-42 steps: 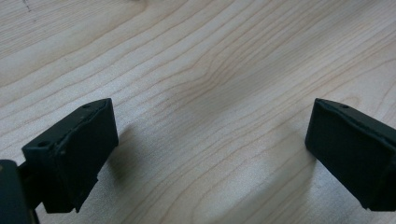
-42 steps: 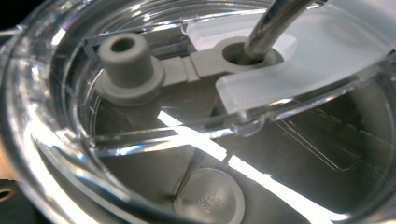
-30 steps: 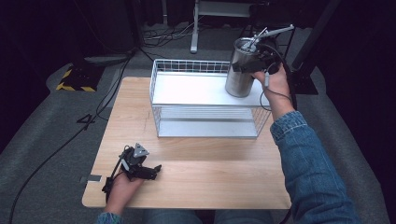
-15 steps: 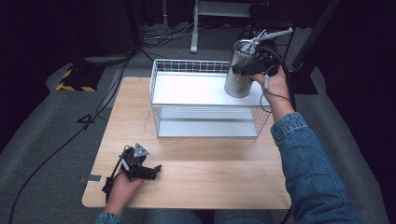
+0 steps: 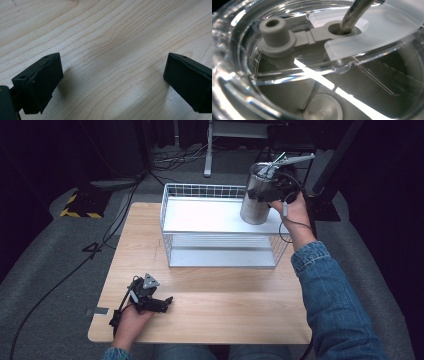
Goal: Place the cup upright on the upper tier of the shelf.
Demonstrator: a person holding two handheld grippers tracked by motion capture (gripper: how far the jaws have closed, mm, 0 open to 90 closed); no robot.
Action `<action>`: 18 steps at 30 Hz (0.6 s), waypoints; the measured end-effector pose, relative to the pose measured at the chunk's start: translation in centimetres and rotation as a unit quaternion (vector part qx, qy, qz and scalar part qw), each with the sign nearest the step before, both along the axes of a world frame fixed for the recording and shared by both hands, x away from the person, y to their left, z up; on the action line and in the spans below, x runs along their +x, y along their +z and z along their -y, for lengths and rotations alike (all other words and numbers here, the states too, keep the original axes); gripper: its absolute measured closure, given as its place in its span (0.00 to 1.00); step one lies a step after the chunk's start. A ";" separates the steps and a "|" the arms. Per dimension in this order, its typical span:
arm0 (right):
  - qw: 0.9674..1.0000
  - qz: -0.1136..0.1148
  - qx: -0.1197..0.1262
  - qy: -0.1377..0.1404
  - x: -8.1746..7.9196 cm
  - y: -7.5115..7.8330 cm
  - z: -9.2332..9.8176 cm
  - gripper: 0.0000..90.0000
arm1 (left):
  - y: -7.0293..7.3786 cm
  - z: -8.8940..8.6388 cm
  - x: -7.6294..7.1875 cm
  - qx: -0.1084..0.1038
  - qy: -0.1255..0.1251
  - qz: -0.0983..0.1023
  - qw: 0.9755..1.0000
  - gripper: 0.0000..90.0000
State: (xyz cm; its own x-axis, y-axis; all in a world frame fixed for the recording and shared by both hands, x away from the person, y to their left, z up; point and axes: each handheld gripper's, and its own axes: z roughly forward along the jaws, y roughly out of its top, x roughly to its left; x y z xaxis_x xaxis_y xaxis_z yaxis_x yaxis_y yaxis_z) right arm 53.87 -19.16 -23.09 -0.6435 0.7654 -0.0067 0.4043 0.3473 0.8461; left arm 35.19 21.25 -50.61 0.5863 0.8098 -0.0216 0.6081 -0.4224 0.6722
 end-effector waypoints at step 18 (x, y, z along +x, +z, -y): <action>1.000 0.014 0.008 -0.007 -2.2 1.0 1.3 0.00 | 0.0 0.0 0.0 0.001 0.001 -0.002 1.000 0.03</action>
State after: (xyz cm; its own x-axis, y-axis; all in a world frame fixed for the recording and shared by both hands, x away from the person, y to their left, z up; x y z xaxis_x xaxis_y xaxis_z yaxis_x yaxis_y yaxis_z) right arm 51.71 -20.42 -22.06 -0.6320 0.7749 -0.0116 0.3861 0.3278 0.8622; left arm 35.21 21.23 -50.59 0.5848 0.8108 -0.0228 0.6112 -0.4220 0.6696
